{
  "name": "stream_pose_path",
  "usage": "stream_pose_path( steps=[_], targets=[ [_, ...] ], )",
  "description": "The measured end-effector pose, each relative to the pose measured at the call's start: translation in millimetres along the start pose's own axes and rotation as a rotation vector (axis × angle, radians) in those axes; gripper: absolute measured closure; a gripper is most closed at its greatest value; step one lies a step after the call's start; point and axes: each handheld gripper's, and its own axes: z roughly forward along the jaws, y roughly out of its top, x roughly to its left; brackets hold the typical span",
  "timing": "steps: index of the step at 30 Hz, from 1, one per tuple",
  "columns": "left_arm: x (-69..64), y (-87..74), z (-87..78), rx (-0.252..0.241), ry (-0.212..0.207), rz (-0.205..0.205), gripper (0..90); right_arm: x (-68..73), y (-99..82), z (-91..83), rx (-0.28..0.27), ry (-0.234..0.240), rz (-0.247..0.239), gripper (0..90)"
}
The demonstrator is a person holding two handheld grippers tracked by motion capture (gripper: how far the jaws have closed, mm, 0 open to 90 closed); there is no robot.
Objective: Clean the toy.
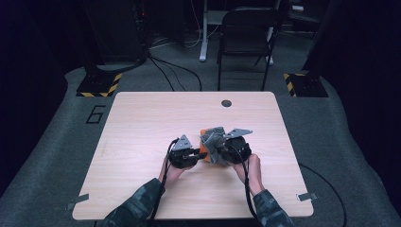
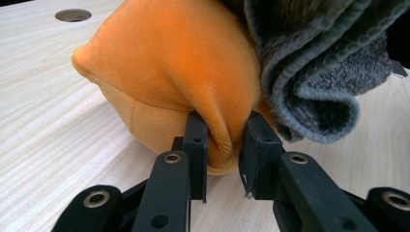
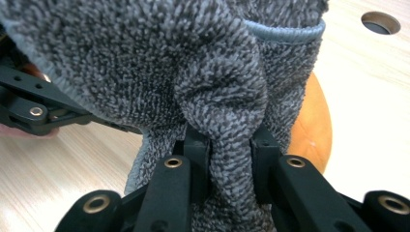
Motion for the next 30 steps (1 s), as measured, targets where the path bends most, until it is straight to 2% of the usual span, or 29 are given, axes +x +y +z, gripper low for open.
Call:
stream_pose_path(
  steps=[9, 12, 13, 14, 16, 17, 21, 23, 30],
  targets=[
    [0.4, 0.4, 0.4, 0.004, -0.006, 0.002, 74.0, -18.4, -10.9, -2.2, 0.027, -0.006, 0.043, 74.7],
    [1.0, 0.4, 0.5, 0.004, -0.008, 0.001, 74.0, -32.6, -18.8, -2.0, 0.055, -0.007, 0.061, 74.5],
    [1.0, 0.4, 0.5, 0.004, -0.008, 0.001, 74.0, -32.6, -18.8, -2.0, 0.055, -0.007, 0.061, 74.5],
    [1.1, 0.3, 0.6, 0.004, -0.009, -0.001, 74.0, -40.2, -24.0, -1.1, 0.071, -0.013, 0.085, 74.3],
    [2.6, 0.4, 0.8, 0.009, -0.019, -0.004, 74.0, -47.7, -28.7, 1.1, 0.083, -0.017, 0.098, 74.2],
    [2.6, 0.4, 0.8, 0.009, -0.019, -0.004, 74.0, -51.4, -31.7, 3.4, 0.091, -0.014, 0.128, 74.1],
    [3.1, 0.4, 2.0, 0.006, -0.022, -0.004, 74.0, -59.7, -39.0, 11.9, 0.114, -0.017, 0.153, 73.9],
    [2.8, 0.6, 2.2, 0.006, -0.021, -0.005, 73.9, -63.6, -40.4, 14.1, 0.121, -0.022, 0.148, 73.9],
    [2.8, 0.5, 2.0, 0.007, -0.025, -0.008, 73.9, -75.1, -52.2, 28.6, 0.149, -0.064, 0.188, 73.7]
  ],
)
